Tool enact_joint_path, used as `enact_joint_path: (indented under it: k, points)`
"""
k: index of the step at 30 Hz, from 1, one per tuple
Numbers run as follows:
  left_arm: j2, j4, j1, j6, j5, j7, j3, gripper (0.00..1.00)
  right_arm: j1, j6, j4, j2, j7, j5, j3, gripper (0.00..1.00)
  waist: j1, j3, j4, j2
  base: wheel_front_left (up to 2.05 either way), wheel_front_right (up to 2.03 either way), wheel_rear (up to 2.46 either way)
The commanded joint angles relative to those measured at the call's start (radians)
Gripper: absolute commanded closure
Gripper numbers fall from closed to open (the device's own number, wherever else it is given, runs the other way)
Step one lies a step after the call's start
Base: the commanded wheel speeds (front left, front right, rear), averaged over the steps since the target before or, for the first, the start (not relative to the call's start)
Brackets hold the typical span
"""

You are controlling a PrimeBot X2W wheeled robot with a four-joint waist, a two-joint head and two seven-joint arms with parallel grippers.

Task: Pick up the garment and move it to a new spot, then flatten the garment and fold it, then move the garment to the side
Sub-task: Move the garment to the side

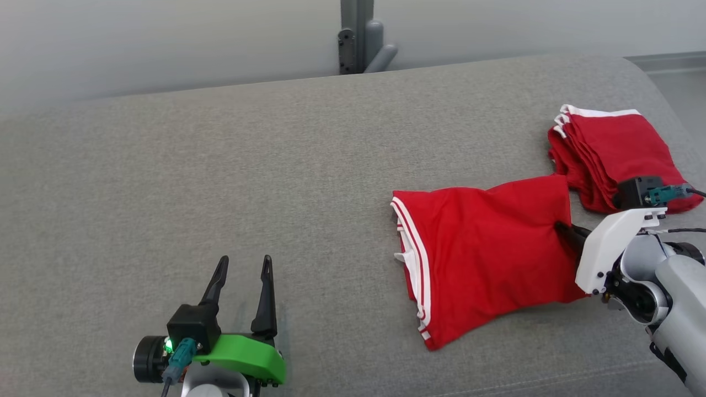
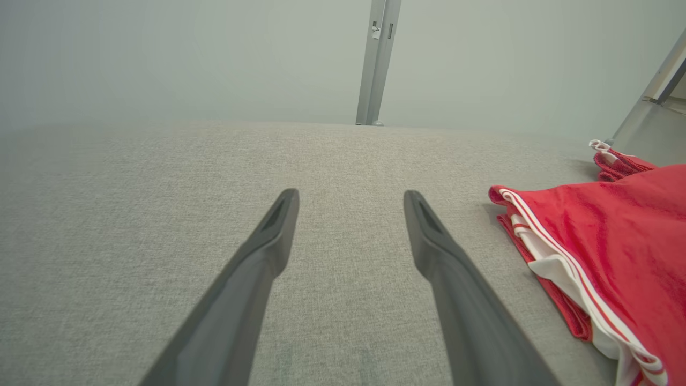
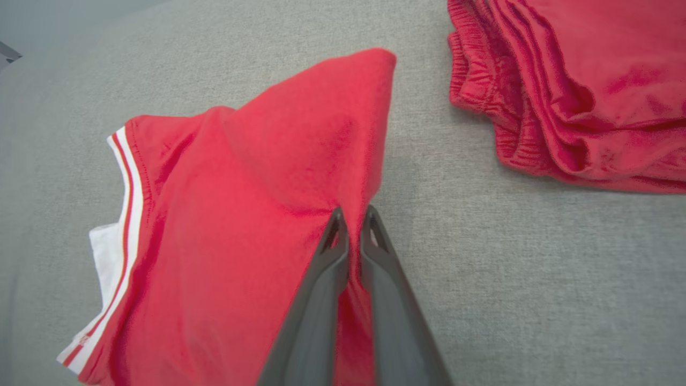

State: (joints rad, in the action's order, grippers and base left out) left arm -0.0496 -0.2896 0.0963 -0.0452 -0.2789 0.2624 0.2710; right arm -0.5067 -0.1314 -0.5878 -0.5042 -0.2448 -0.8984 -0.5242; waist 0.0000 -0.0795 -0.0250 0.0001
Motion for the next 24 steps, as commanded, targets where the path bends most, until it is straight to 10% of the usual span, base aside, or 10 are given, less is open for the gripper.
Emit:
enact_joint_path:
  k: [1,12,24]
  points:
    - [-0.002,0.001,0.019,0.000,0.004,0.002,0.002,0.00,-0.014,0.002,0.004,-0.008,0.002,0.008,0.008,1.00,0.0000,-0.018,0.095,-0.0001,0.00,0.00,0.00]
    - [-0.003,-0.014,0.055,0.010,0.024,0.002,0.005,0.00,-0.047,0.002,0.020,-0.002,0.010,0.031,0.036,1.00,0.0000,-0.058,0.226,-0.0001,0.00,0.00,0.00]
    - [-0.003,-0.030,0.061,0.012,0.016,0.002,0.007,0.00,-0.095,0.002,0.012,0.030,0.023,0.066,0.066,1.00,0.0000,-0.053,0.201,-0.0001,0.00,0.00,0.00]
